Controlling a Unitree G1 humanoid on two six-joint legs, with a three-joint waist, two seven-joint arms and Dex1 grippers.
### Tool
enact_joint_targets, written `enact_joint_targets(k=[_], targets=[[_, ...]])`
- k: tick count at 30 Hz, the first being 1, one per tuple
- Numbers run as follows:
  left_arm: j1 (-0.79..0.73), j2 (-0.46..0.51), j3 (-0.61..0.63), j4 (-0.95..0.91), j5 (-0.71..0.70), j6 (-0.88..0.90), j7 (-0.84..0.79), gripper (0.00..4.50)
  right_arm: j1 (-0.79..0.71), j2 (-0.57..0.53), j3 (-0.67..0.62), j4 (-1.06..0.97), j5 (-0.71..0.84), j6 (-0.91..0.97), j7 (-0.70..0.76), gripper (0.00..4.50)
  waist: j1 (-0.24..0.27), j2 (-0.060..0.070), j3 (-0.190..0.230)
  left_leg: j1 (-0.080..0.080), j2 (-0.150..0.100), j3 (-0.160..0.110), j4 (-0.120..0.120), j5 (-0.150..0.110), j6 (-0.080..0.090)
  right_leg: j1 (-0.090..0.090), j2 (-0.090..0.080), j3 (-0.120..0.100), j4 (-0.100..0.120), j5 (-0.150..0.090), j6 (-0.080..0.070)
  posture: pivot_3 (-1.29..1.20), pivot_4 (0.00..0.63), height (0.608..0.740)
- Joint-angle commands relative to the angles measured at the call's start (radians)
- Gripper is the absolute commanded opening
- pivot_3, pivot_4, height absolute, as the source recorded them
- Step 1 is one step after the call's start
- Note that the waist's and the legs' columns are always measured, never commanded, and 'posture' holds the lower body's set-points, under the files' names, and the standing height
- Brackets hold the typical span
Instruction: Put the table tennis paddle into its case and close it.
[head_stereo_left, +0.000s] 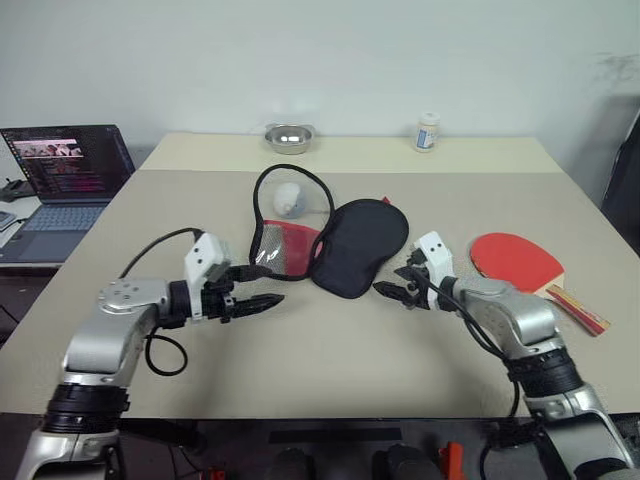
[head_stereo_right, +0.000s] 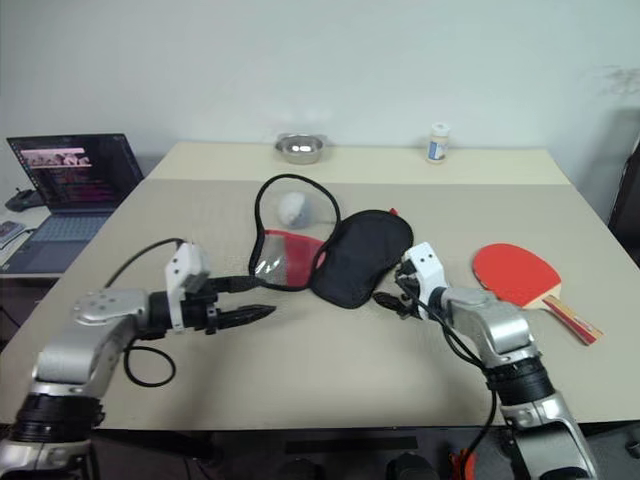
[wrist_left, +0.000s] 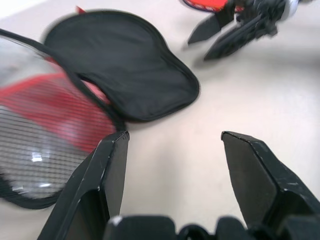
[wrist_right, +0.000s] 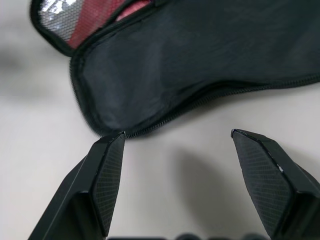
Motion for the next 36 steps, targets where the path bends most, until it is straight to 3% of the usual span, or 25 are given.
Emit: enact_joint_targets(k=[1, 9, 14, 17, 26, 32, 36], targets=[[-0.017, 0.007, 0.028, -0.021, -0.014, -0.009, 0.029, 3.18, -0.035, 0.024, 0.002, 0.045, -0.039, -0.045, -0.007, 3.71, 0.000, 0.000, 0.000, 0.000, 0.000, 0.000, 0.000, 0.000, 0.000, 0.000, 0.000, 0.000, 0.000, 0.000, 0.000, 0.00, 0.150, 0.740], [0.009, 0.026, 0.019, -0.068, -0.071, 0.032, -0.004, 3.18, -0.089, 0.090, 0.038, 0.146, -0.107, -0.085, 0.007, 3.71, -0.007, 0.000, 0.000, 0.001, 0.002, 0.001, 0.000, 0.000, 0.000, 0.000, 0.000, 0.001, 0.001, 0.000, -0.001, 0.00, 0.150, 0.740], [0.021, 0.059, 0.046, -0.134, -0.162, 0.069, -0.070, 3.18, -0.119, 0.207, 0.053, 0.165, -0.112, -0.097, -0.010, 3.71, -0.025, 0.000, 0.000, 0.002, 0.005, 0.001, -0.001, 0.000, 0.000, -0.001, 0.001, 0.001, 0.002, 0.001, -0.002, 0.00, 0.150, 0.740], [0.020, 0.074, 0.042, -0.134, -0.166, 0.065, -0.081, 3.23, -0.128, 0.229, 0.050, 0.185, -0.134, -0.113, -0.020, 3.09, -0.028, 0.000, 0.000, 0.002, 0.007, 0.001, -0.001, 0.000, 0.000, -0.001, 0.002, 0.001, 0.002, 0.000, -0.003, 0.00, 0.150, 0.740], [0.004, 0.069, 0.013, -0.124, -0.148, 0.053, -0.061, 3.23, -0.138, 0.232, -0.027, 0.208, -0.123, -0.081, -0.047, 0.05, -0.028, 0.000, 0.000, 0.001, 0.003, 0.002, -0.001, 0.000, 0.000, -0.001, 0.001, 0.002, 0.002, 0.000, -0.003, 0.00, 0.150, 0.740], [0.010, 0.072, -0.001, -0.132, -0.141, 0.045, -0.060, 3.23, -0.108, 0.159, -0.057, 0.151, -0.102, -0.013, -0.004, 0.05, -0.027, 0.000, 0.000, 0.001, 0.003, 0.002, -0.001, 0.000, 0.000, -0.001, 0.000, 0.002, 0.002, 0.001, -0.003, 0.00, 0.150, 0.740], [0.005, 0.061, -0.038, -0.151, -0.139, 0.045, -0.068, 3.23, -0.030, -0.006, -0.056, 0.007, -0.079, 0.083, 0.089, 0.05, -0.016, 0.000, 0.000, 0.001, 0.002, 0.001, -0.002, 0.000, 0.000, -0.001, 0.000, 0.001, 0.001, 0.000, -0.003, 0.00, 0.150, 0.740]])
